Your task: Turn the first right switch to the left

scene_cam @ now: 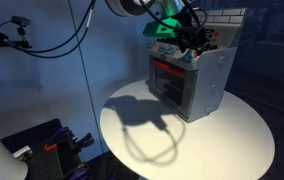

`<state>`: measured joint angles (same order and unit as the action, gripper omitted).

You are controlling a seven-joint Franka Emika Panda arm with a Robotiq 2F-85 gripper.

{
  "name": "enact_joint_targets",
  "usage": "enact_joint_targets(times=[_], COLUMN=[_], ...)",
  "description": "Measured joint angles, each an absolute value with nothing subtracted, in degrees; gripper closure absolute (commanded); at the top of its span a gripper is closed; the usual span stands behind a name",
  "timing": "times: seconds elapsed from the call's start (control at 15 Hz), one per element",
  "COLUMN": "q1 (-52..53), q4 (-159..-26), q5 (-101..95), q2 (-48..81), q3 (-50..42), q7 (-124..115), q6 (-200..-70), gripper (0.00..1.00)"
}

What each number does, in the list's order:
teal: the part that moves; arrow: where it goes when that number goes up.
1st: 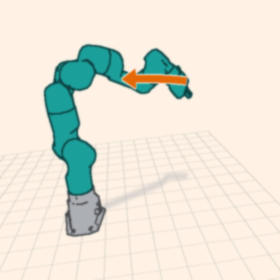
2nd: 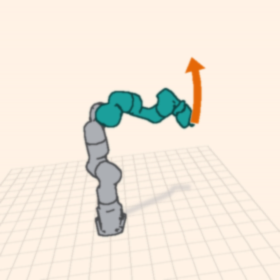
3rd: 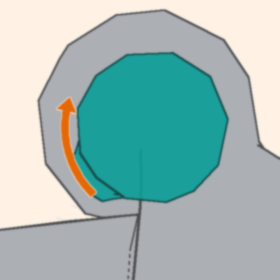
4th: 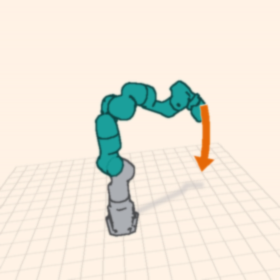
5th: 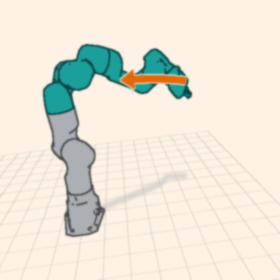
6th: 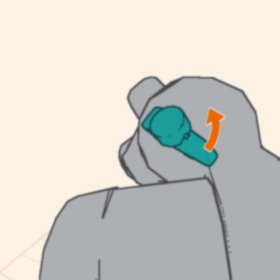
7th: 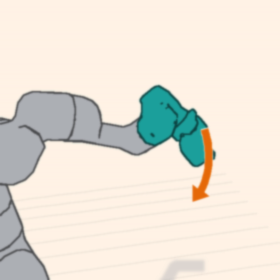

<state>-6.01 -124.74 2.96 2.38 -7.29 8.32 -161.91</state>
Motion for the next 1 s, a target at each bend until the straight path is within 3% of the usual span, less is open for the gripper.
enact_joint_targets(times=[1.0], q1=[-6.2], q4=[-124.6], q5=[3.1], q2=[-7.3], q3=[-8.1], q7=[8.3], q6=[-129.5], gripper=[0.0])
